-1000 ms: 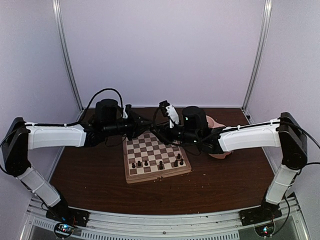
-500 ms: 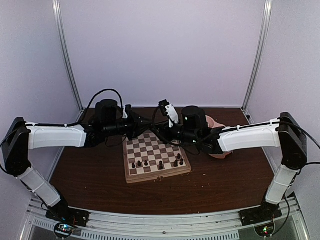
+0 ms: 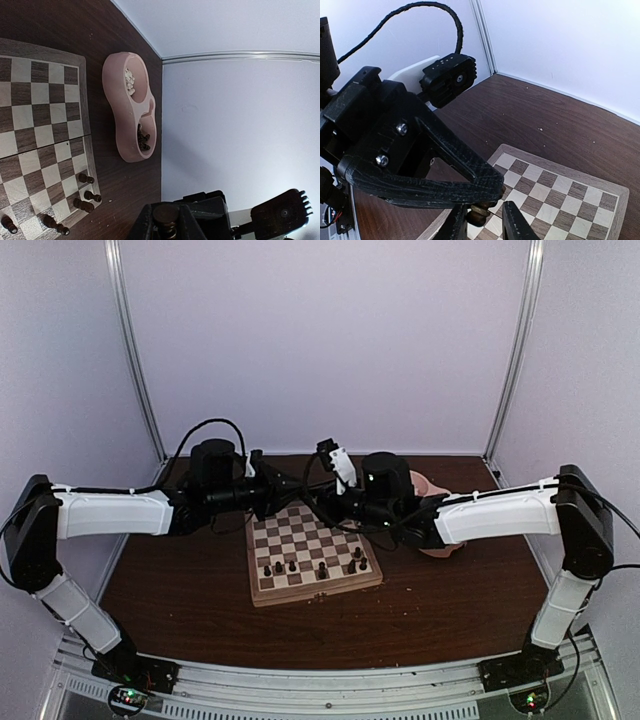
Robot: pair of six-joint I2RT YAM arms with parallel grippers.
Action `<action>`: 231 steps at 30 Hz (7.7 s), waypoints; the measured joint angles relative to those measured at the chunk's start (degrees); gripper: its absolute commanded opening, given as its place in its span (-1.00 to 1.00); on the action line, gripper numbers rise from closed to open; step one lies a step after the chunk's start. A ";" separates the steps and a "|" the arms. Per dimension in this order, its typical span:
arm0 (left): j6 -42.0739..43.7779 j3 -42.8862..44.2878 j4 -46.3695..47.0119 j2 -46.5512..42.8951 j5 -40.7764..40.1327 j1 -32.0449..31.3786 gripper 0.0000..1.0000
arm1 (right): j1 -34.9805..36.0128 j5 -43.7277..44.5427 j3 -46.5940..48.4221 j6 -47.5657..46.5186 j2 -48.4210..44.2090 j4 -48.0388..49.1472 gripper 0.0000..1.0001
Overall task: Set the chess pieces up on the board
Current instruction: Pass from the left arm to the right, then place the pawn on the chessboard, then adjust the pawn at b7.
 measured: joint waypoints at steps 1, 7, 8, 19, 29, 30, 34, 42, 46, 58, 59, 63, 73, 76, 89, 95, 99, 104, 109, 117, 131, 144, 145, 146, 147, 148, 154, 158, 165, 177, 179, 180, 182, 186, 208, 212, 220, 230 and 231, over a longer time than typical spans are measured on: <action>-0.04 0.00 0.11 0.04 0.00 0.00 -0.65 | 0.07 0.11 -0.02 -0.04 0.00 0.15 -0.48; -0.35 -0.02 0.61 0.42 0.02 0.00 -0.65 | 0.09 0.55 -0.13 -0.11 -0.02 1.16 -0.52; -0.39 -0.02 0.76 0.50 0.02 0.00 -0.65 | 0.09 0.57 -0.13 -0.17 0.00 1.18 -0.55; -1.07 -0.33 1.62 1.07 0.15 0.15 0.16 | 0.07 2.40 -0.13 -0.52 -0.04 0.63 -1.00; 12.98 -2.27 -7.04 -5.35 -0.22 5.42 0.50 | -1.75 -1.84 5.35 0.57 -3.54 -25.16 -0.93; 15.87 -2.25 -8.39 -6.88 -0.44 6.08 0.50 | -2.16 -3.02 7.04 0.44 -3.87 -28.57 -0.91; 28.52 -0.66 -15.21 -11.85 -0.87 6.62 0.49 | -3.54 -7.63 16.41 -1.29 -4.11 -45.92 -0.85; 49.31 0.74 -25.11 -15.82 -1.77 6.49 0.46 | -3.96 -10.64 34.36 -5.95 4.02 -72.35 -0.87; 55.69 0.07 -27.28 -17.79 -1.99 6.49 0.46 | -3.87 -10.64 41.99 -8.72 12.37 -80.76 -0.91; 63.63 -1.51 -31.26 -20.55 -3.13 6.49 0.46 | -3.87 -5.62 59.01 -14.49 28.35 -97.90 -0.94; 64.13 -1.60 -31.39 -20.55 -2.93 6.49 0.46 | -3.87 -5.11 60.00 -14.69 29.07 -98.82 -0.94; 65.72 -1.62 -31.43 -20.74 -2.56 6.49 0.46 | -3.87 -3.48 61.31 -15.54 30.84 -101.50 -0.94; 67.89 -1.62 -32.39 -23.47 -4.68 6.49 0.47 | -3.87 -2.23 62.99 -16.33 33.77 -104.41 -0.94; 68.35 -1.66 -32.83 -25.16 -5.99 6.49 0.47 | -3.87 -2.23 63.32 -16.63 34.69 -104.72 -0.92; 69.59 -2.08 -33.44 -26.67 -8.22 6.49 0.47 | -3.87 -1.27 64.83 -17.27 37.07 -105.00 -0.88; 69.70 -2.08 -33.62 -26.40 -8.39 6.49 0.47 | -3.87 -0.90 64.96 -17.46 37.73 -105.50 -0.87; 69.79 -2.08 -33.62 -26.16 -8.39 6.49 0.47 | -3.87 -0.48 65.42 -17.53 37.81 -106.07 -0.85; 69.83 -2.05 -33.64 -25.81 -8.39 6.49 0.48 | -3.87 -0.04 65.55 -17.70 37.83 -106.27 -0.78; 69.88 -2.08 -33.62 -25.66 -8.37 6.49 0.47 | -3.87 0.13 65.59 -17.77 38.10 -106.29 -0.72; 70.01 -2.08 -33.64 -25.51 -8.39 6.49 0.48 | -3.87 0.24 66.62 -17.92 38.36 -106.47 -0.65; 70.07 -2.08 -33.66 -25.51 -8.39 6.49 0.48 | -3.87 0.22 66.69 -18.10 38.40 -106.49 -0.62; 70.10 -2.08 -33.66 -25.53 -8.41 6.49 0.48 | -3.87 0.28 66.71 -18.10 38.40 -106.53 -0.56; 70.10 -2.08 -33.66 -25.53 -8.41 6.49 0.48 | -3.87 0.28 66.71 -18.12 38.40 -106.55 -0.56; 70.10 -2.08 -33.66 -25.53 -8.41 6.49 0.48 | -3.87 0.28 66.71 -18.10 38.40 -106.55 -0.56; 70.10 -2.08 -33.66 -25.53 -8.41 6.49 0.48 | -3.87 0.28 66.71 -18.10 38.40 -106.55 -0.55; 70.12 -2.08 -33.66 -25.53 -8.44 6.49 0.48 | -3.87 0.28 66.71 -18.10 38.40 -106.55 -0.54; 70.14 -2.08 -33.68 -25.53 -8.44 6.49 0.48 | -3.87 0.31 66.71 -18.10 38.40 -106.53 -0.53; 70.18 -2.08 -33.68 -25.53 -8.44 6.49 0.48 | -3.87 0.31 66.71 -18.10 38.40 -106.51 -0.56; 70.20 -2.08 -33.68 -25.53 -8.46 6.49 0.48 | -3.87 0.31 66.71 -18.12 38.40 -106.51 -0.58; 70.20 -2.08 -33.68 -25.53 -8.46 6.49 0.48 | -3.87 0.28 66.69 -18.18 38.77 -106.47 -0.69; 70.20 -2.08 -33.68 -25.53 -8.46 6.49 0.48 | -3.87 0.28 66.69 -18.38 39.01 -106.47 -0.74; 70.20 -2.08 -33.68 -25.53 -8.46 6.49 0.48 | -3.87 0.26 66.69 -18.43 39.10 -106.49 -0.76; 70.23 -2.08 -33.68 -25.53 -8.46 6.49 0.48 | -3.87 0.26 66.69 -18.56 39.10 -106.47 -0.79; 70.23 -2.08 -33.66 -25.53 -8.48 6.49 0.48 | -3.87 0.26 66.69 -18.56 39.10 -106.47 -0.80; 70.25 -2.08 -33.66 -25.53 -8.63 6.49 0.49 | -3.87 0.37 67.10 -18.49 39.10 -104.32 -0.76; 70.25 -2.08 -33.66 -25.53 -8.63 6.49 0.49 | -3.87 0.76 67.14 -18.49 39.10 -104.32 -0.76; 70.25 -2.08 -33.66 -25.53 -8.63 6.49 0.49 | -3.87 1.88 67.14 -18.51 39.10 -104.56 -0.76; 70.25 -2.08 -33.66 -25.51 -8.63 6.49 0.49 | -3.87 2.16 67.14 -18.43 39.10 -104.69 -0.48; 70.25 -2.08 -33.66 -25.51 -8.63 6.49 0.49 | -3.87 2.19 67.14 -18.75 39.10 -104.69 -0.45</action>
